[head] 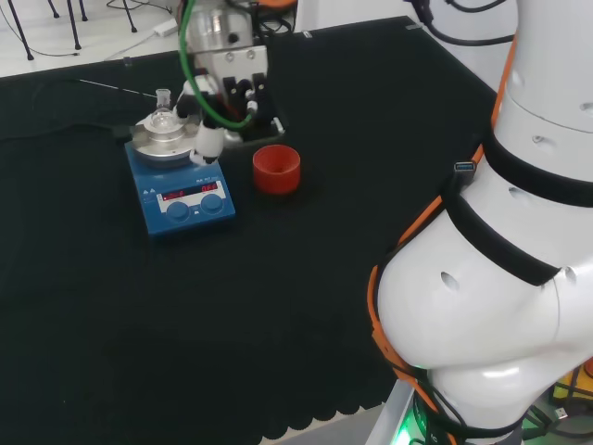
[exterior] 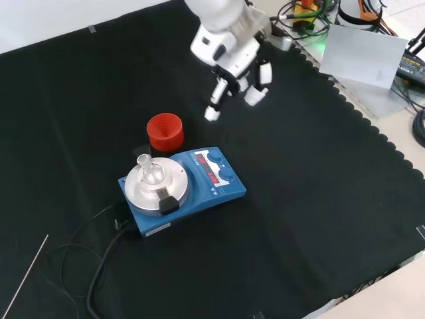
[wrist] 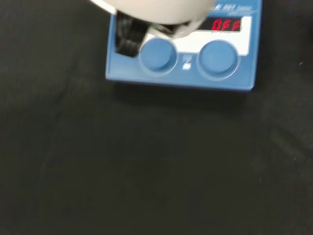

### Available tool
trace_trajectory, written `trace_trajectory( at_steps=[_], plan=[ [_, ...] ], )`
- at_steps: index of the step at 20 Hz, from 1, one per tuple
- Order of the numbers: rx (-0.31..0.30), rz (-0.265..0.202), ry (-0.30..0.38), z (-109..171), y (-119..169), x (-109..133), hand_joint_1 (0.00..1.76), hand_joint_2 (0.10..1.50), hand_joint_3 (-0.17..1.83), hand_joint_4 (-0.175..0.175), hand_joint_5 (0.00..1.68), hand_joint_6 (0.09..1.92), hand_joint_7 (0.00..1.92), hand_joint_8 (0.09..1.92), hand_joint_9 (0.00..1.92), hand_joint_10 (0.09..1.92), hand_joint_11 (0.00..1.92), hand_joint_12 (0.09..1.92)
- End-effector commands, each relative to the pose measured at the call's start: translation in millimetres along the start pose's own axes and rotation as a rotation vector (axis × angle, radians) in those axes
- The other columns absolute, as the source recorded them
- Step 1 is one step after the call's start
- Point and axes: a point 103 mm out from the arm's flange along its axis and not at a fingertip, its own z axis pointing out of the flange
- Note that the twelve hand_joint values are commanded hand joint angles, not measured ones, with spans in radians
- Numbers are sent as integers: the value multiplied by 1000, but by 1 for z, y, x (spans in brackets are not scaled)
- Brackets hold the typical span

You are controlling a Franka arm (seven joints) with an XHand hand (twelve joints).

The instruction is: Turn on the heater.

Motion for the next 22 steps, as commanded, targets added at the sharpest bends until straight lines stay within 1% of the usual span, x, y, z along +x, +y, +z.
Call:
trace_trajectory(
  at_steps=[1, 3, 4, 7, 11, 16, 22],
  plan=[
    [58, -9, -152, 14, -1, 18, 1285, 639, 832, -64, 372, 87, 1595, 1788, 1869, 1509, 1920, 1383],
    [70, -13, -188, 17, 0, 20, 1385, 637, 935, -62, 383, 87, 1656, 1898, 1902, 1682, 1920, 1516],
    [75, -13, -190, 19, 1, 20, 1434, 625, 1004, -61, 387, 87, 1683, 1920, 1911, 1740, 1920, 1568],
    [97, -10, -191, 22, 3, 18, 1523, 587, 1155, -57, 392, 87, 1732, 1920, 1920, 1832, 1920, 1662],
    [115, -9, -189, 24, 6, 14, 1570, 552, 1245, -55, 394, 87, 1754, 1920, 1920, 1868, 1920, 1708],
    [132, -14, -197, 27, 11, 13, 1579, 543, 1266, -54, 395, 87, 1759, 1920, 1920, 1876, 1920, 1723],
    [166, -20, -206, 31, 23, 12, 1581, 538, 1277, -52, 394, 87, 1761, 1920, 1920, 1881, 1920, 1732]
  ],
)
